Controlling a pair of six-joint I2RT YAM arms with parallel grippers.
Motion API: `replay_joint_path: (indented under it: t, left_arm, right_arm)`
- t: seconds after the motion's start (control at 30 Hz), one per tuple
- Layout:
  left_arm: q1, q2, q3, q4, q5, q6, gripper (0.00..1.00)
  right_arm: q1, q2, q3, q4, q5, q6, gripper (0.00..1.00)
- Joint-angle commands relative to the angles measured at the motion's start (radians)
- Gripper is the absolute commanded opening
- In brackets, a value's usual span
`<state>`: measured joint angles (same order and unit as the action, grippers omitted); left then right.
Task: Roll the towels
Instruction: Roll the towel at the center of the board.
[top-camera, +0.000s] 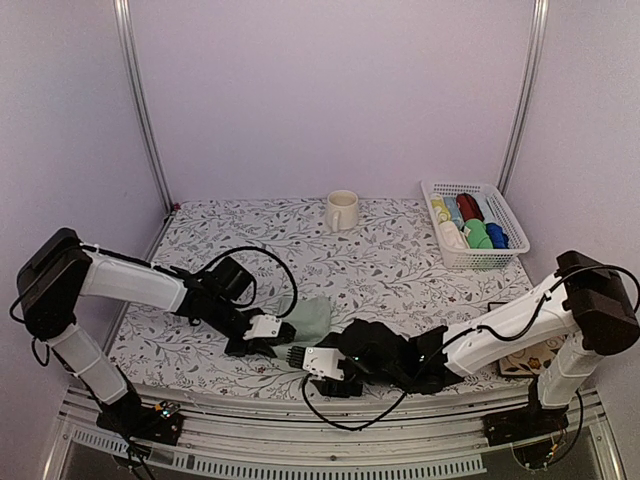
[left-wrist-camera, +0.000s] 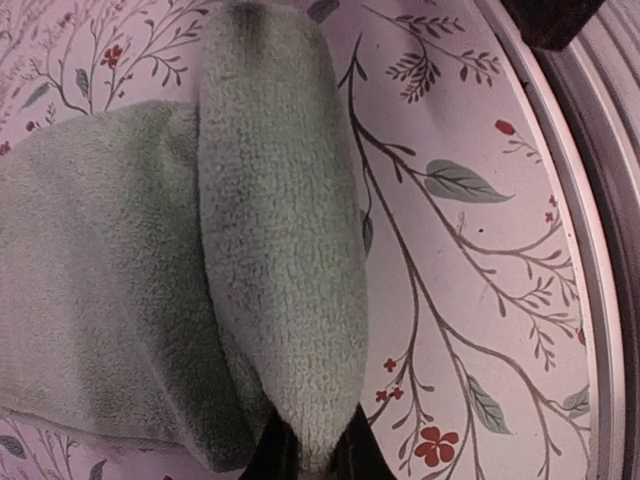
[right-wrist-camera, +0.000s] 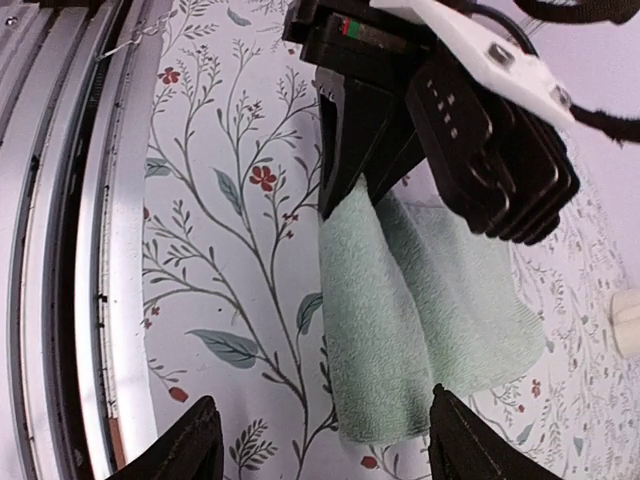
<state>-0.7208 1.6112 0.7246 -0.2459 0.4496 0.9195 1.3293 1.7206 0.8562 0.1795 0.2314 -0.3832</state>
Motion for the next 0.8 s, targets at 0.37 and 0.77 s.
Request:
replay_joint_path:
  t: [0.37,0.77]
  left_arm:
    - [0.067,0.226,0.177,-0.407,0.164,0.018,0.0]
    - [0.078,0.256,0.2,-0.436,0.177,0.046,0.0]
  right_arm:
    - [0.034,0.288,0.126,0.211,0.385,-0.261,0.75]
    - [-0.008,0.326,0.172,0.09,0.334,-0.194,0.34]
